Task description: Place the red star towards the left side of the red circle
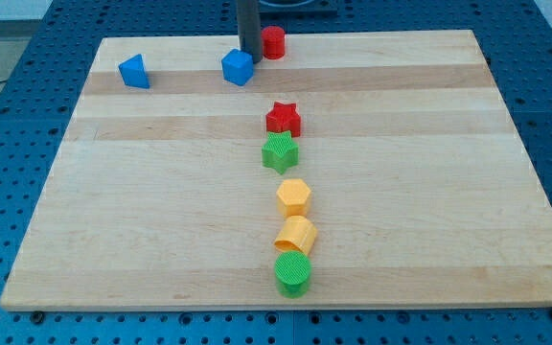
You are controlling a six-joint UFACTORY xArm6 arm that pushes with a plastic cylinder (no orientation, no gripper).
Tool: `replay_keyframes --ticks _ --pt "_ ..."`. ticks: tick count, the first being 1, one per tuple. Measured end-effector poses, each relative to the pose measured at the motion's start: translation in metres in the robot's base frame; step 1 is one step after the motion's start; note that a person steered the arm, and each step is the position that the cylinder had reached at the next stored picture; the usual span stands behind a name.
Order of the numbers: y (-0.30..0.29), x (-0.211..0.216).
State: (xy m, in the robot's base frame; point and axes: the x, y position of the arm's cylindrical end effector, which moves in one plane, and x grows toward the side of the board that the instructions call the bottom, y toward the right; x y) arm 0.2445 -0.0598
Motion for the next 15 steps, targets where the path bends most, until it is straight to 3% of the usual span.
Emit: replay_keyframes --ticks 2,4,5,6,8,9,11,13,14,15 --pt "-0.040 -0.043" --pt "0.066 -0.020" --pt "0.080 -0.049" --pt "0.089 -0.048" --pt "0.100 0.008" --pt "0.098 0.001" --pt "0.054 0.041" --pt "-0.021 0.016" --pt "0.017 0.033" --pt "0.072 0.121"
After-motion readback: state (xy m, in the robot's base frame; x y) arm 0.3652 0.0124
